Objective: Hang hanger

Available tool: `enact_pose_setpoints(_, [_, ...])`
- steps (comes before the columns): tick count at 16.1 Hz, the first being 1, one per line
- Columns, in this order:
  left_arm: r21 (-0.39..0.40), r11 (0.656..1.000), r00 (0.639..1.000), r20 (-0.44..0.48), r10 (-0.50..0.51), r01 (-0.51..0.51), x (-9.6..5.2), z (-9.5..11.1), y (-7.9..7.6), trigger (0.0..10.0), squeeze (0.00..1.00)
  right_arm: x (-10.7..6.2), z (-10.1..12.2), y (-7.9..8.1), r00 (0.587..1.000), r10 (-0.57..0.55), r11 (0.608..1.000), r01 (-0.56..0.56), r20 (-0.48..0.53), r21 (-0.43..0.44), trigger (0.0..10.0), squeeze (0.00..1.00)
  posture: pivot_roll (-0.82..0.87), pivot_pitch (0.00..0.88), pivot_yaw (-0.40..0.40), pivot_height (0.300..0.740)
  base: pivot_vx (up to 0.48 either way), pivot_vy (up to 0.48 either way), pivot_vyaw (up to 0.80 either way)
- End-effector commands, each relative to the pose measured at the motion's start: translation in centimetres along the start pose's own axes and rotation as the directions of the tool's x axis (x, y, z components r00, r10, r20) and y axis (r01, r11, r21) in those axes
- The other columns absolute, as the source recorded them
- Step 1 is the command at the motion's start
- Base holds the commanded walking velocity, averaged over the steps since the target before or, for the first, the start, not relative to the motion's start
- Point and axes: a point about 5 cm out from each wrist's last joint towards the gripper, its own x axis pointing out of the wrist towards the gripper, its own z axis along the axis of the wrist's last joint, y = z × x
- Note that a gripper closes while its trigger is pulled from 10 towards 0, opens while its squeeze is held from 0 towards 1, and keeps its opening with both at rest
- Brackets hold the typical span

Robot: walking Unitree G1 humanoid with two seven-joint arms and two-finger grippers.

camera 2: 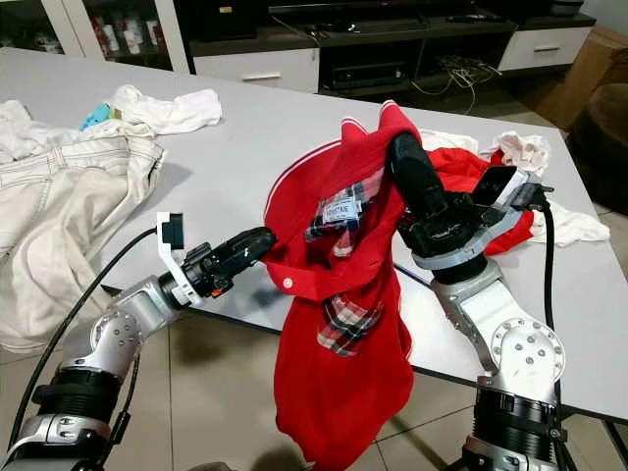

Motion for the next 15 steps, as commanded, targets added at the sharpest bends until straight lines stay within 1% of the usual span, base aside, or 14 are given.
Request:
enact_pose_setpoints(1, [0.02,1.0,1.0,-0.011,-0.005,0.005,0.2,0.2,0.0,5.0,0.0,0.8,0.2,0.6,0.999,0.047,0.999,-0.047,0.001,-0.004,0.0,0.0,-0.06,0.0,0.029,0.74,0.0,0.0,0.0])
enact_pose_setpoints(2, [0.021,1.0,1.0,-0.008,0.001,0.0,0.1,0.1,0.1,3.4,0.0,0.9,0.2,0.6,0.999,0.048,0.999,-0.048,0.001,-0.003,0.0,0.0,-0.06,0.0,0.029,0.74,0.0,0.0,0.0])
enact_pose_setpoints(3, [0.025,1.0,1.0,-0.008,0.007,-0.006,0.0,0.1,0.1,3.1,0.0,1.0,0.2,0.7,0.999,0.05,0.999,-0.05,0.0,-0.001,0.0,0.0,-0.06,0.0,0.029,0.74,0.0,0.0,0.0])
enact_pose_setpoints(4, [0.027,1.0,1.0,-0.008,0.01,-0.01,0.0,0.1,0.2,3.1,0.0,1.0,0.2,0.7,0.999,0.051,0.999,-0.051,0.0,-0.001,0.0,0.0,-0.06,0.0,0.029,0.74,0.0,0.0,0.0])
enact_pose_setpoints(5, [0.032,0.999,0.999,-0.015,0.038,-0.037,0.0,0.0,0.4,6.9,0.0,1.2,0.2,0.9,0.998,0.057,0.998,-0.057,0.003,0.0,0.0,0.0,-0.06,0.0,0.029,0.74,0.0,0.0,0.0])
enact_pose_setpoints(6, [0.03,0.998,0.998,-0.015,0.062,-0.062,-0.2,0.0,0.7,9.3,0.0,1.3,0.5,1.0,0.998,0.064,0.998,-0.064,0.01,-0.002,0.0,0.0,-0.06,0.0,0.027,0.74,0.0,0.0,0.0])
enact_pose_setpoints(7, [0.029,0.997,0.998,-0.013,0.069,-0.069,-0.3,0.0,0.8,9.3,0.0,1.4,0.5,1.1,0.998,0.066,0.998,-0.066,0.013,-0.003,0.0,0.0,-0.06,0.0,0.029,0.74,0.0,0.0,0.0])
enact_pose_setpoints(8, [0.036,0.994,0.994,-0.022,0.103,-0.102,-0.7,-0.2,1.1,10.0,0.0,1.4,0.7,1.3,0.997,0.071,0.997,-0.071,0.018,-0.008,0.0,0.0,-0.06,0.0,0.03,0.74,0.0,0.0,0.0])
enact_pose_setpoints(10, [0.044,0.99,0.99,-0.022,0.136,-0.135,-1.7,-0.5,1.5,10.0,0.0,1.5,0.8,1.4,0.997,0.071,0.997,-0.071,0.019,-0.012,0.0,0.0,-0.06,0.0,0.029,0.74,0.0,0.0,0.0])
enact_pose_setpoints(11, [0.049,0.99,0.991,-0.014,0.135,-0.135,-1.9,-0.5,1.5,10.0,0.65,1.4,0.8,1.5,0.997,0.07,0.998,-0.069,0.02,-0.01,0.0,0.0,-0.06,0.0,0.027,0.74,0.0,0.0,0.0])
enact_pose_setpoints(12, [0.046,0.989,0.99,-0.006,0.138,-0.138,-2.0,-0.4,1.6,10.0,1.0,1.4,0.8,1.5,0.997,0.069,0.998,-0.068,0.019,-0.007,0.0,0.0,-0.06,0.0,0.026,0.74,0.0,0.0,0.0])
enact_pose_setpoints(14, [0.023,0.993,0.993,0.003,0.115,-0.115,-1.9,-0.5,1.4,10.0,1.0,1.6,0.6,1.5,0.997,0.072,0.997,-0.072,0.019,0.005,0.0,0.0,-0.05,0.0,0.021,0.74,0.0,0.0,0.0])
enact_pose_setpoints(15, [0.021,0.996,0.996,0.006,0.091,-0.091,-1.4,-0.4,1.2,10.0,1.0,1.7,0.4,1.5,0.997,0.076,0.997,-0.077,0.016,0.016,0.0,0.0,-0.05,0.0,0.019,0.74,0.0,0.0,0.0])
